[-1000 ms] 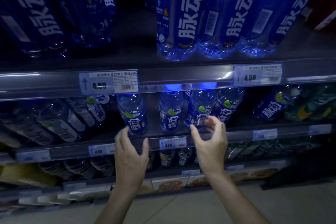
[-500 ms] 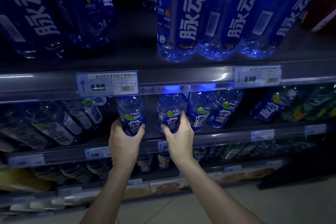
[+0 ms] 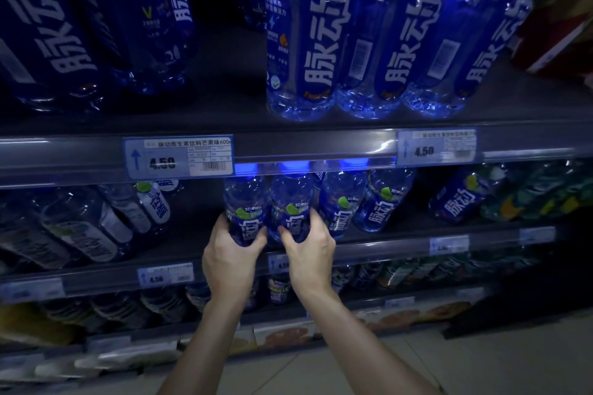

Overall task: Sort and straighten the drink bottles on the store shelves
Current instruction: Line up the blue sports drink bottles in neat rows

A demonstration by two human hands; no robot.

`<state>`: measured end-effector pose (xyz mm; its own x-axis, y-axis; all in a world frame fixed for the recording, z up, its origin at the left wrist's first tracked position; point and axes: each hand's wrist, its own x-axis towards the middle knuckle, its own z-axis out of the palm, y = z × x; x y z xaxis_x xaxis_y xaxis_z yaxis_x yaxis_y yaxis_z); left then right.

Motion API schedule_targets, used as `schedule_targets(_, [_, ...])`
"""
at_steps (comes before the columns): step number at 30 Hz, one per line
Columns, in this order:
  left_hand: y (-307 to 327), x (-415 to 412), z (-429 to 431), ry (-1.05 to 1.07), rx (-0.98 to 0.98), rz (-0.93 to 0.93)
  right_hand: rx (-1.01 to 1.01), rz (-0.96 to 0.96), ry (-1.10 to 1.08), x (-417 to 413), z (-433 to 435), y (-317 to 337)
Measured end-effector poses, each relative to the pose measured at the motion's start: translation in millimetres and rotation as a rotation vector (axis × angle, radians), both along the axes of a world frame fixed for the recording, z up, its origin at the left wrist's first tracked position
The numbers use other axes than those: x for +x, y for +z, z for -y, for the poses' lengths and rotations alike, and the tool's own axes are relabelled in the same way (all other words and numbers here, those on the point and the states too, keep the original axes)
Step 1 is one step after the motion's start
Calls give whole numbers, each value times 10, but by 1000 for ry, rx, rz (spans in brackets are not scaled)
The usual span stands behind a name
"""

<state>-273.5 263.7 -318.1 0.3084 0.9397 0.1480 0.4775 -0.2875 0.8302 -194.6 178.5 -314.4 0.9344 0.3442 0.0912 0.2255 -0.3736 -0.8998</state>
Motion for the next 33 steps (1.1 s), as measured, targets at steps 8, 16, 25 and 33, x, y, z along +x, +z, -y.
schedule_targets(8, [-19,-30,-38,-42,0,4,47,73,-138,-7,214,-53])
schedule_targets(16, [-13,-43,-93,-44,-25,3,-22,-59,-156,536,432,-86])
schedule_targets(25, [26,-19,-84,-46,-20,-9,-24,-7,-97,585,474,-125])
schedule_targets(33, [44,34,46,-101,-97,71,29,-19,-36,549,567,-120])
